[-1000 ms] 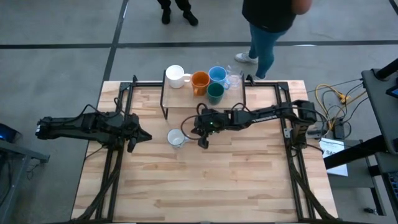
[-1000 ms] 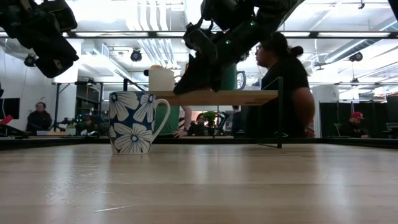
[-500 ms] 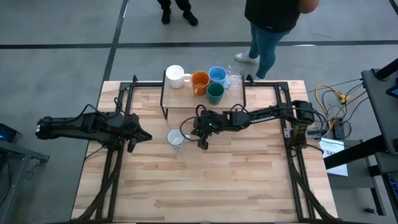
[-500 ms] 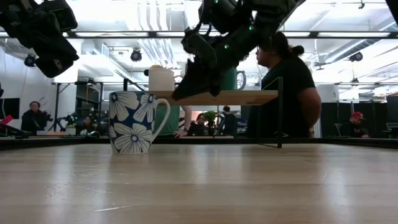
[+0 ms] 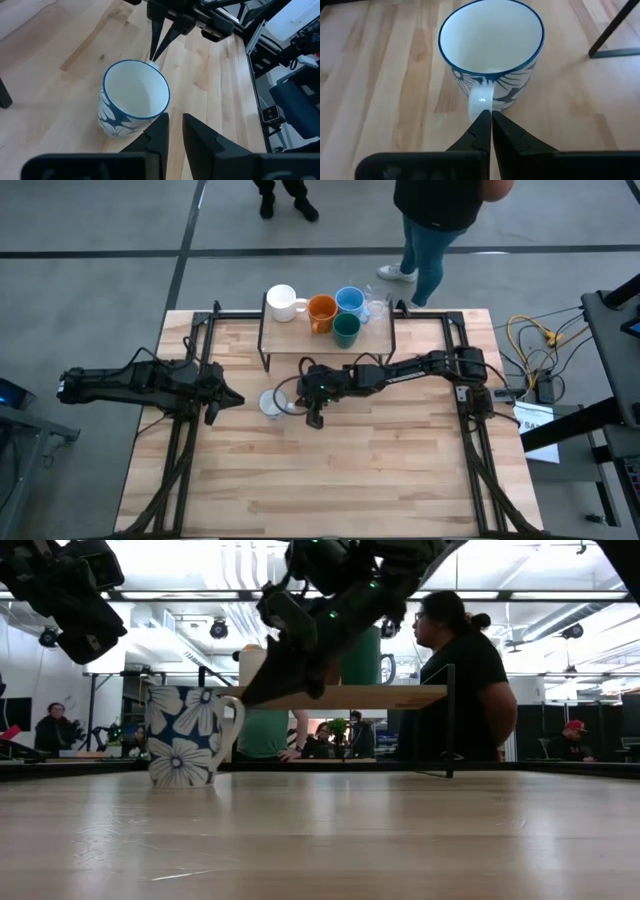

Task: Stack small to large cups/mugs on shelf
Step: Put the white patterned mug on the shelf

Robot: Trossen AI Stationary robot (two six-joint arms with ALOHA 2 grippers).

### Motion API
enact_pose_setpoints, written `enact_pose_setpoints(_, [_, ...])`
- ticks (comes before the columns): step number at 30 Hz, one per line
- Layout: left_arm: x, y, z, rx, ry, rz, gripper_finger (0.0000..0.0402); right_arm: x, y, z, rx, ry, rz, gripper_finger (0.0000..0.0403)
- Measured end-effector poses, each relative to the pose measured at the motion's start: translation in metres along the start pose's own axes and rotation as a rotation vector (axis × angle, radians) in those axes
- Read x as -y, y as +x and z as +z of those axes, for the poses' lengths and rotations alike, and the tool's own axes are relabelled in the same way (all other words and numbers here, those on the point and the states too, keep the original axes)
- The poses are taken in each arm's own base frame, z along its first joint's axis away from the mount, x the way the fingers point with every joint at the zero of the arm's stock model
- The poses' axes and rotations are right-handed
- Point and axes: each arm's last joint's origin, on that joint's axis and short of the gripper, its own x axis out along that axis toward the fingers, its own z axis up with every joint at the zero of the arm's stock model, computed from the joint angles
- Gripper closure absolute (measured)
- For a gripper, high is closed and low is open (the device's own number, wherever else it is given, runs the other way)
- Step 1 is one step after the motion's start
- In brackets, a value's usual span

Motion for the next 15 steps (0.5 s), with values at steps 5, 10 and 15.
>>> enact_pose_setpoints(5, [0.000, 0.000, 0.000, -0.001, 0.000, 0.000, 0.0362, -0.007, 0.000, 0.011, 0.001, -0.033, 0.002, 0.0395])
enact_pose_setpoints(10, [-0.002, 0.000, -0.004, -0.043, -0.003, 0.024, 0.0362, -0.003, -0.003, 0.012, -0.005, -0.030, -0.059, 0.0395])
enact_pose_setpoints(15, [-0.004, 0.001, -0.007, -0.084, -0.025, 0.048, 0.0362, 0.004, -0.003, 0.009, -0.033, -0.039, -0.077, 0.0395])
